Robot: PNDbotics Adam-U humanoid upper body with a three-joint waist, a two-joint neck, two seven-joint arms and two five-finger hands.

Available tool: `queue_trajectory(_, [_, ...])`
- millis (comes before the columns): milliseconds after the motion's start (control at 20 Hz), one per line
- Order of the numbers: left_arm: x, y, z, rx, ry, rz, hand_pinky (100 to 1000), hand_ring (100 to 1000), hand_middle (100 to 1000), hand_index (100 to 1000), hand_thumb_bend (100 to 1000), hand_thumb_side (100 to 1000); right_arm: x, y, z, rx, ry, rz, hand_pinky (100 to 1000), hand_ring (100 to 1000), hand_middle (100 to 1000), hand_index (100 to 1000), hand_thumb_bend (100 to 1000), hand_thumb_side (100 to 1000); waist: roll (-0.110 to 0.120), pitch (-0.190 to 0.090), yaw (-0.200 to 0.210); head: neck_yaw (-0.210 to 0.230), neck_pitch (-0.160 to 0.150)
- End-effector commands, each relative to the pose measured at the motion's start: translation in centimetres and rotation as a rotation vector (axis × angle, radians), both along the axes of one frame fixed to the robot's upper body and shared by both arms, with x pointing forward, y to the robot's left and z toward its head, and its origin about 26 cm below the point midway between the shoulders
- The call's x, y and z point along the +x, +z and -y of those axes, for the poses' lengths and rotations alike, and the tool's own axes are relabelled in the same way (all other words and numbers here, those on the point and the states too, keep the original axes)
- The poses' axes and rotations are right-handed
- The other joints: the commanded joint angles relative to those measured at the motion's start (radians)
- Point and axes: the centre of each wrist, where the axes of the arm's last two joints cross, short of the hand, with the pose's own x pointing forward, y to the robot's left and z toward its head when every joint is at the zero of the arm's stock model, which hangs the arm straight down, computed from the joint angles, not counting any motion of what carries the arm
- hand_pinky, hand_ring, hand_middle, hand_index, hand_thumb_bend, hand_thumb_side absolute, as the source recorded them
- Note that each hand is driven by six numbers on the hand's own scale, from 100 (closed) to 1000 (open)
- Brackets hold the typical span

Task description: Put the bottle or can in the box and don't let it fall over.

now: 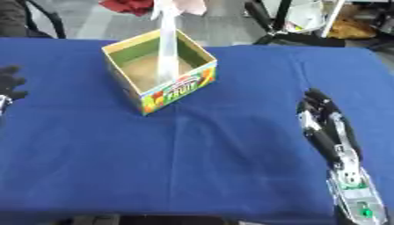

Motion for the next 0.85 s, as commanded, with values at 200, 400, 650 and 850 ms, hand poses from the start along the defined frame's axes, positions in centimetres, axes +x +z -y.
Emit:
queue_trajectory(200, [-0.01,0.47,-0.19,0.015,0.0,0.013,855,896,905,884,577,821,0.15,1.3,-0.25,-0.003,0.021,0.038,934,917,867,954,131,584,0.003,-0.015,0.006,0.002,-0.002])
queue_trajectory(400, [-0.02,0.47,-0.26,0.017,0.003,0.013,855,896,905,885,576,821,0.19,1.34,-0.3,-0.003,0.02,0.038,933,915,865,956,127,586,0.003,-0.015,0.009,0.002,-0.002])
queue_trajectory(650, [-0.05,0.42,-0.3,0.017,0.005,0.012,855,896,905,886,576,821,0.17,1.33,-0.39,-0.002,0.019,0.037,932,914,864,956,122,587,0.005,-0.016,0.009,0.001,-0.002])
queue_trajectory(850, [-0.09,0.39,-0.28,0.017,0.004,0.011,854,896,905,885,575,822,0.13,1.28,-0.39,-0.004,0.02,0.033,931,913,863,955,115,589,0.006,-0.016,0.006,0.001,-0.002])
